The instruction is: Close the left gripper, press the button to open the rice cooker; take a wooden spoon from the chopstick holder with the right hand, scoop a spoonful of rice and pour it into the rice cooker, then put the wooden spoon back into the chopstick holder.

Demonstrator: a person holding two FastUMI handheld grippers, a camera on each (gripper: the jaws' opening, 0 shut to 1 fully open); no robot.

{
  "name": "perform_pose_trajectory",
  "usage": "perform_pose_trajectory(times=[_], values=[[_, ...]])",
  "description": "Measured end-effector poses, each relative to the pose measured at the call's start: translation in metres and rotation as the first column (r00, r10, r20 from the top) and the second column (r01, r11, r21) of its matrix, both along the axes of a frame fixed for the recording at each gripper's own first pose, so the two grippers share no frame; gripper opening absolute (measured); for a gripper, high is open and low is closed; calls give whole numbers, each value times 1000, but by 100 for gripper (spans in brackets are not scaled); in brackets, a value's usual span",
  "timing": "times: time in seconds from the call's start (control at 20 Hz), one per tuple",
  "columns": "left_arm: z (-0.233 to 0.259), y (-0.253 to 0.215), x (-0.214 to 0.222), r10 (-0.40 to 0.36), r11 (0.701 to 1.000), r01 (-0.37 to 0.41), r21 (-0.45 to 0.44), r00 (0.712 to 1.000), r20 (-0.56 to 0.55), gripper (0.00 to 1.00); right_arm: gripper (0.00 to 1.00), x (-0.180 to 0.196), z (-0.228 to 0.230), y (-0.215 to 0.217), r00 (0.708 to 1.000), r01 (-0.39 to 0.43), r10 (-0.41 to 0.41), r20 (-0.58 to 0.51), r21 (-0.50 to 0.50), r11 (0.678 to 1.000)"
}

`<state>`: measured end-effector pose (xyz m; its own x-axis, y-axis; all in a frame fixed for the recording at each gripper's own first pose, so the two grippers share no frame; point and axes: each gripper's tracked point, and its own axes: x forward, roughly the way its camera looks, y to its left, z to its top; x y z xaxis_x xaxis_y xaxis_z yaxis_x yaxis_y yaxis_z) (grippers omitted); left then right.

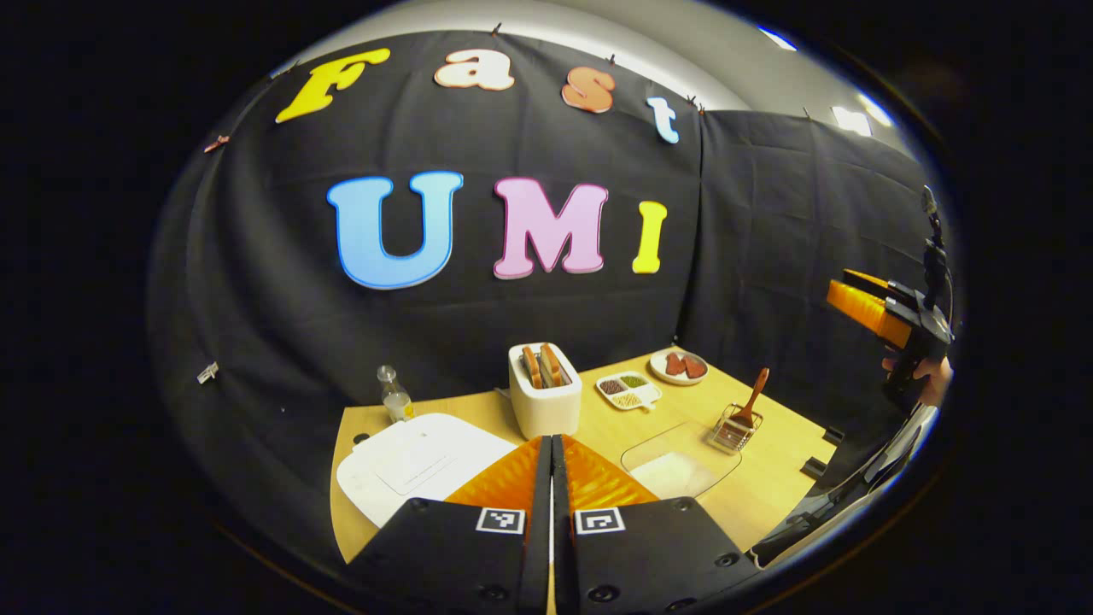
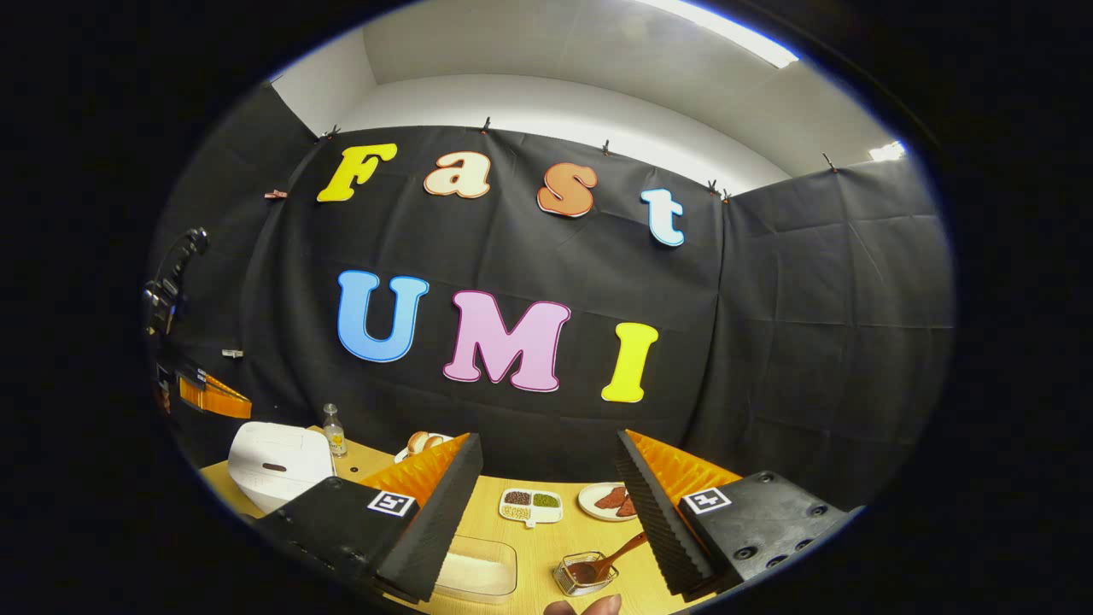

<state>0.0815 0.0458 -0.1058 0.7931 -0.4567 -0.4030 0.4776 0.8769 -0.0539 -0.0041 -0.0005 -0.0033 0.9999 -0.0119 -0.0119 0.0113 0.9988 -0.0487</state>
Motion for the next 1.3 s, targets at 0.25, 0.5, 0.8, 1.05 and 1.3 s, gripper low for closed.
perform_pose_trajectory(times=[0.25,0.5,0.8,1.05,1.3], values=[[-57,14,22,-36,999,39,15,980,-197,8,98,-1,-7,-12,999,35,-35,-11,-6,999],[-102,30,30,-21,998,39,48,946,-325,7,96,-3,-13,-30,997,79,-79,-17,-18,997],[-126,35,33,-13,995,48,88,932,-362,7,98,-1,-18,-37,994,102,-102,-31,4,995],[-137,36,30,-14,989,68,128,925,-379,7,98,0,-20,-34,995,98,-98,-34,-4,995],[-140,38,30,-7,990,62,128,920,-391,8,98,0,-22,-35,994,98,-98,-39,4,995]])
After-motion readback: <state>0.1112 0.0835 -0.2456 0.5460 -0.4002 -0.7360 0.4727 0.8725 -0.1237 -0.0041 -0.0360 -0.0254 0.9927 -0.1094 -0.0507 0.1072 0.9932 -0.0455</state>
